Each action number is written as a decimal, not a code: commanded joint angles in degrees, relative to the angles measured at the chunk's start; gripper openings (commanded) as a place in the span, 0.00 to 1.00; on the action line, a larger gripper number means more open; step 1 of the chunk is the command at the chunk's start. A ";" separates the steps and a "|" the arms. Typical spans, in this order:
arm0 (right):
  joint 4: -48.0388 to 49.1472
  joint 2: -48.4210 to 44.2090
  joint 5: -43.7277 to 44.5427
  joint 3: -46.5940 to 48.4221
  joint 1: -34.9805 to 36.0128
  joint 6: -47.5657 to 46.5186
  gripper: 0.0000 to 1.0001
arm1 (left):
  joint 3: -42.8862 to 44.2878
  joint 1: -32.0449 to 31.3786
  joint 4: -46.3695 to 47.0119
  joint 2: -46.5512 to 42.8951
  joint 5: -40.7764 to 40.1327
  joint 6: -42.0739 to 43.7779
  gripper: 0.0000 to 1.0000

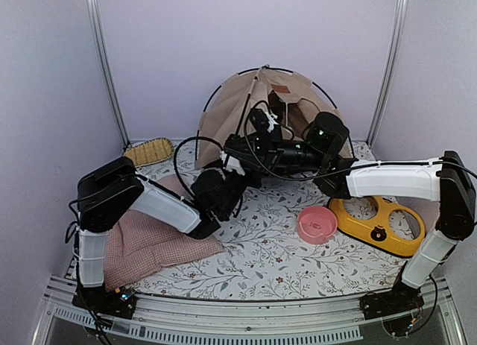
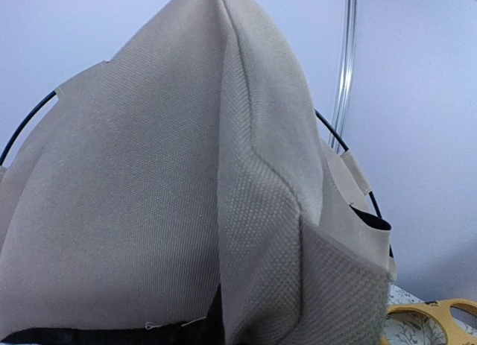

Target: Set up the pet tent

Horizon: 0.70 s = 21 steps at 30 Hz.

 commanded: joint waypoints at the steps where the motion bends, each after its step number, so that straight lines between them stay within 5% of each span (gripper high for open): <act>1: -0.95 -2.73 4.09 -0.08 -1.22 -3.10 0.00 | -7.41 -0.30 8.10 -3.46 0.83 0.49 0.00; 9: -7.97 -4.05 7.07 0.12 -3.16 -11.28 0.00 | -19.00 -3.62 15.17 -9.71 1.65 4.37 0.00; 21: -15.06 -2.50 12.45 1.31 -4.70 -24.83 0.00 | -28.46 -6.30 12.89 -15.90 2.52 3.48 0.00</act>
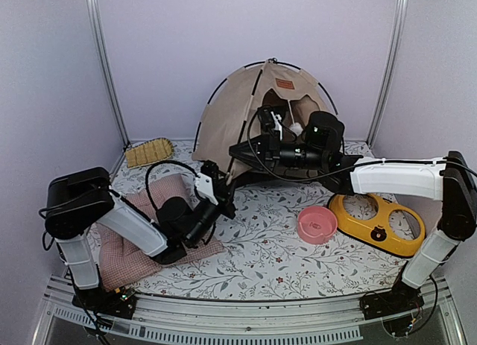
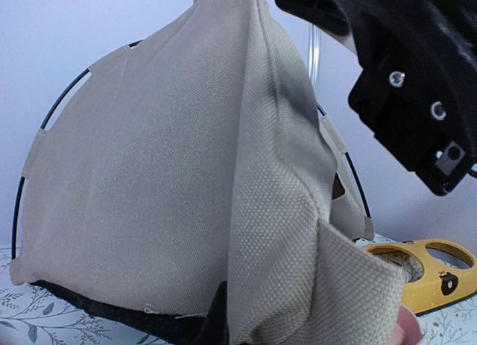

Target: Set up the pet tent

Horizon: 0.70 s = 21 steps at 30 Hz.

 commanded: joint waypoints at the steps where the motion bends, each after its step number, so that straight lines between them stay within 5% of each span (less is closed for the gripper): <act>1: -1.94 -1.23 7.76 1.29 -2.64 -6.02 0.00 | -1.92 -1.84 1.80 -2.72 1.03 -0.19 0.00; 21: -6.30 -2.96 11.49 -2.25 -2.63 -14.75 0.00 | -2.09 -2.11 -5.79 -7.86 3.88 -4.58 0.00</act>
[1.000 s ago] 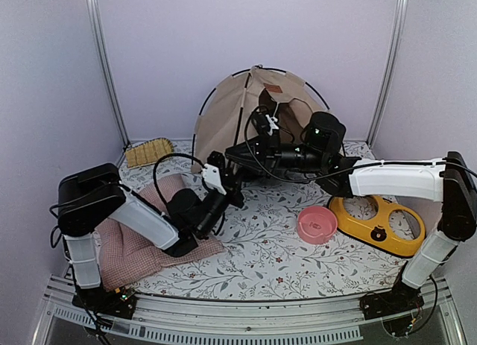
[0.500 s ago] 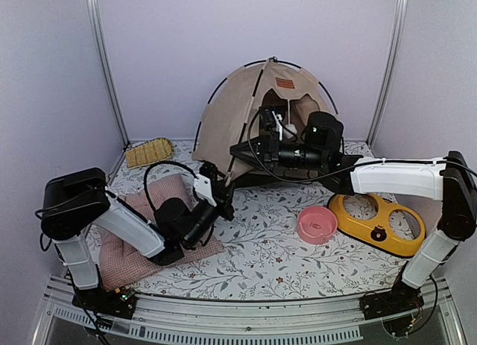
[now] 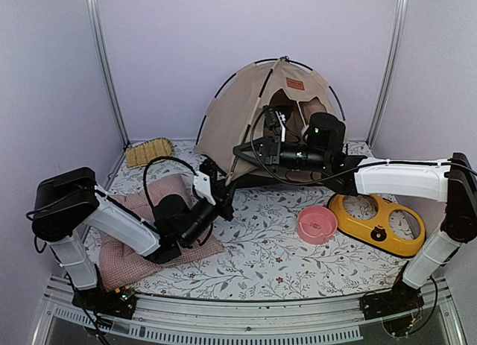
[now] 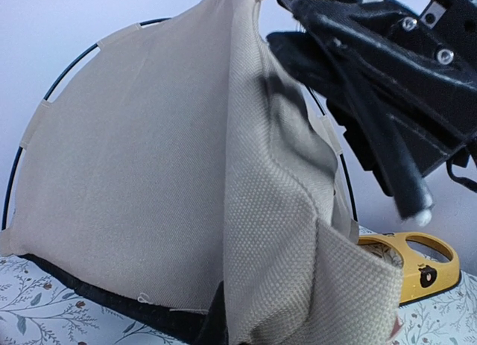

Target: Set up the pet tent

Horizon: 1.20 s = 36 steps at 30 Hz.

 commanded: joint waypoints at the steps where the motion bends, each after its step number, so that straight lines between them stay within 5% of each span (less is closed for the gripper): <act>1: -1.75 -1.35 5.26 -1.20 -2.38 -1.45 0.00 | -0.12 -1.54 0.81 -2.39 1.70 -1.13 0.00; 36: -11.75 -0.69 14.99 0.79 2.42 -9.99 0.00 | 1.74 -0.66 -5.19 -4.97 5.49 -2.84 0.00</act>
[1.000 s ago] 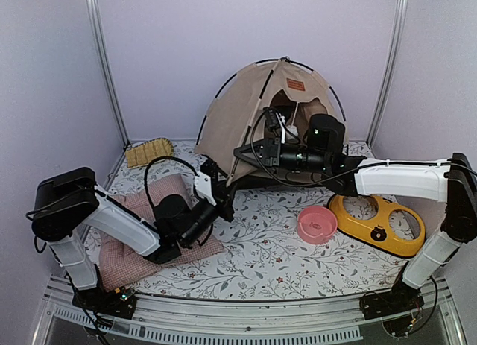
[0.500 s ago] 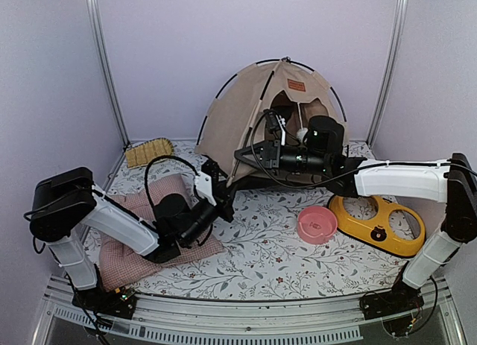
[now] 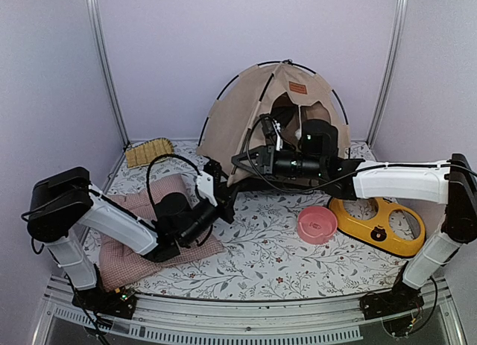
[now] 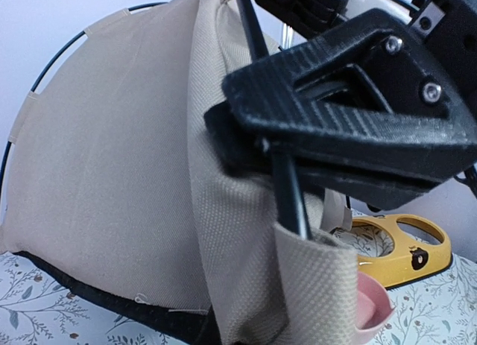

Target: Set up the pet tent

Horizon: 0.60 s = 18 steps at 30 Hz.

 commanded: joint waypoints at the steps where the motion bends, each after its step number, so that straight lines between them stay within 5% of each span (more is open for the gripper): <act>1: -6.92 -0.48 8.41 2.06 0.56 -4.68 0.00 | 1.58 -0.52 -0.10 -3.48 3.34 -1.81 0.00; 12: -11.65 0.35 7.95 2.88 1.71 -11.75 0.00 | 1.69 4.85 -12.69 -8.57 15.28 -10.91 0.00; 18: -11.97 3.68 8.48 4.53 1.86 -13.51 0.00 | 0.68 7.62 -18.96 -12.43 24.34 -10.86 0.13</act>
